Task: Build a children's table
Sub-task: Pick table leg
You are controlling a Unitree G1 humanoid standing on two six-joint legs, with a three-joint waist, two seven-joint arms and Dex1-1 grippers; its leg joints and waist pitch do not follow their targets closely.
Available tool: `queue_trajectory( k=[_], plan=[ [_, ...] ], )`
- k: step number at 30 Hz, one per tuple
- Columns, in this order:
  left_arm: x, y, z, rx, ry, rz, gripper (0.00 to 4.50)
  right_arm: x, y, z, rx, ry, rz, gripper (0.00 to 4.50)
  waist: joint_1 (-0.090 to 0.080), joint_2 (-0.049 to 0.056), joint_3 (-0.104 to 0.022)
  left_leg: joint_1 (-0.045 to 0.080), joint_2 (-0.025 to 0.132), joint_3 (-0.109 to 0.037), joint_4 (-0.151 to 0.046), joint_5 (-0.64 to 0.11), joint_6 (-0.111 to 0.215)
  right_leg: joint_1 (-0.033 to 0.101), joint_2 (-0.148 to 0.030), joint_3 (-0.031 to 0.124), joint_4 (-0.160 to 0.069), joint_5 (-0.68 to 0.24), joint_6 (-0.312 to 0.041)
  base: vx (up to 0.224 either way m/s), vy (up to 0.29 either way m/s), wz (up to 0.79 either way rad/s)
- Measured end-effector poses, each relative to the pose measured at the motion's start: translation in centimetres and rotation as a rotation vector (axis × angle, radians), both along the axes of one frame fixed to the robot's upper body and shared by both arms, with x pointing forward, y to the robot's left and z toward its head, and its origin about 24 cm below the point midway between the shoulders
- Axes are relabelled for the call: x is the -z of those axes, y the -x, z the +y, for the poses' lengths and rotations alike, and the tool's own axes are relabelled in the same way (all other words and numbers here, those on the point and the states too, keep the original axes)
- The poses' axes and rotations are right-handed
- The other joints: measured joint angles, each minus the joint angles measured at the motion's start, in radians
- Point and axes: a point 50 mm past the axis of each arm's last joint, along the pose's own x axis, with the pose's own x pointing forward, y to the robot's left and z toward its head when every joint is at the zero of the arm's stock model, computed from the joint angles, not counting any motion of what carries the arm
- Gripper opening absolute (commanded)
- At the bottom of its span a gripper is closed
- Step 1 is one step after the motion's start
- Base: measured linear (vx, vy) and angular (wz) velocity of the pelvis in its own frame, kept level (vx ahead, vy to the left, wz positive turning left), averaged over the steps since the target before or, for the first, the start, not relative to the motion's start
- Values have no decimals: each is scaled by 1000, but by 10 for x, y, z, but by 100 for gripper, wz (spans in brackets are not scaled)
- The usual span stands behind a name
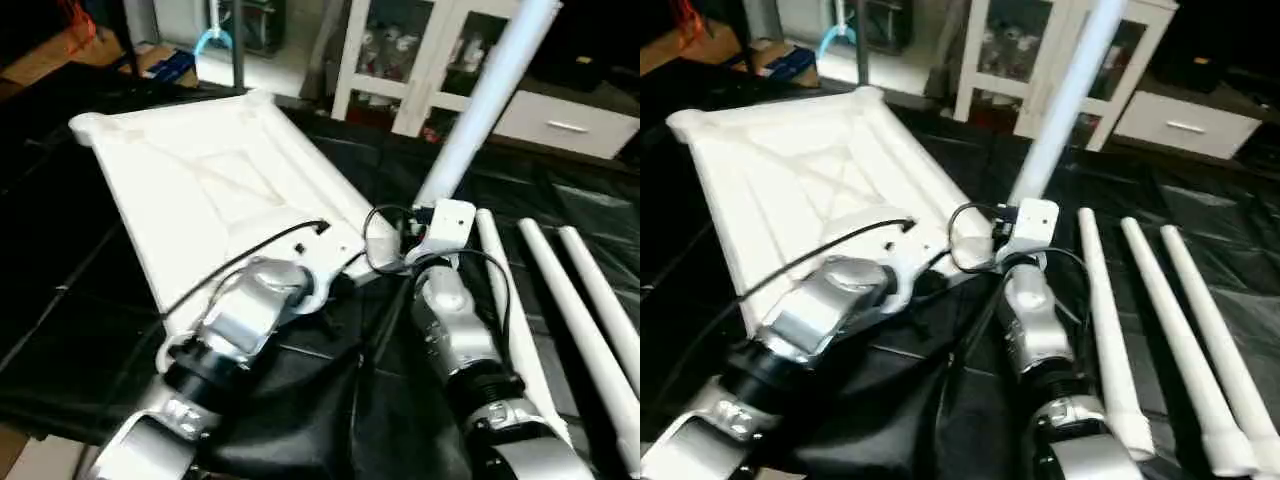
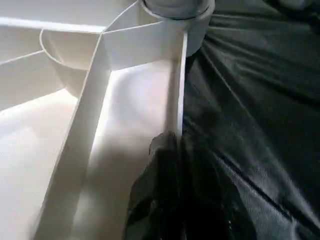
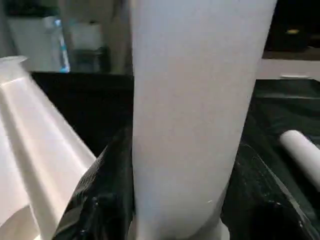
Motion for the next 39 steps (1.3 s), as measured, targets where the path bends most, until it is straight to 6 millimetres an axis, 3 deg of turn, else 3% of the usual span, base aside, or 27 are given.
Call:
queue_trajectory(
  k=[16,18,21,23,25,28,39],
  plan=[
    [1,0,5,68,-17,-61,0,-1,2,4,19,-58,-55,186,0,2,4,3,2,7,1,1,9,0,0,2,4,0,-1,0,0,0],
    [2,1,8,74,-9,-63,55,-1,2,4,4,-72,-65,186,-1,2,4,4,2,8,3,1,10,0,0,2,6,0,-1,0,0,0],
    [-3,3,17,72,25,-56,58,0,2,-5,22,-123,-67,186,4,2,4,5,3,11,4,1,8,0,-1,3,9,-1,-1,0,0,0],
    [-6,4,21,65,40,-61,83,1,3,-10,40,-143,-64,186,13,2,4,6,3,13,7,0,7,0,-2,3,15,-2,-3,0,0,0],
    [-12,0,36,26,32,-86,96,6,6,-21,64,-157,-55,186,24,2,4,6,6,13,11,0,5,1,-2,2,17,-3,-3,0,0,0],
    [-17,-1,50,17,4,-103,119,10,9,-35,79,-184,-48,186,28,2,4,7,9,16,14,0,4,4,-2,2,18,-2,-2,0,0,0],
    [-14,6,29,107,54,-115,181,9,8,-35,-3,-237,-42,186,22,1,3,7,12,17,17,2,2,2,0,2,22,-1,0,0,0,0]
  ],
)
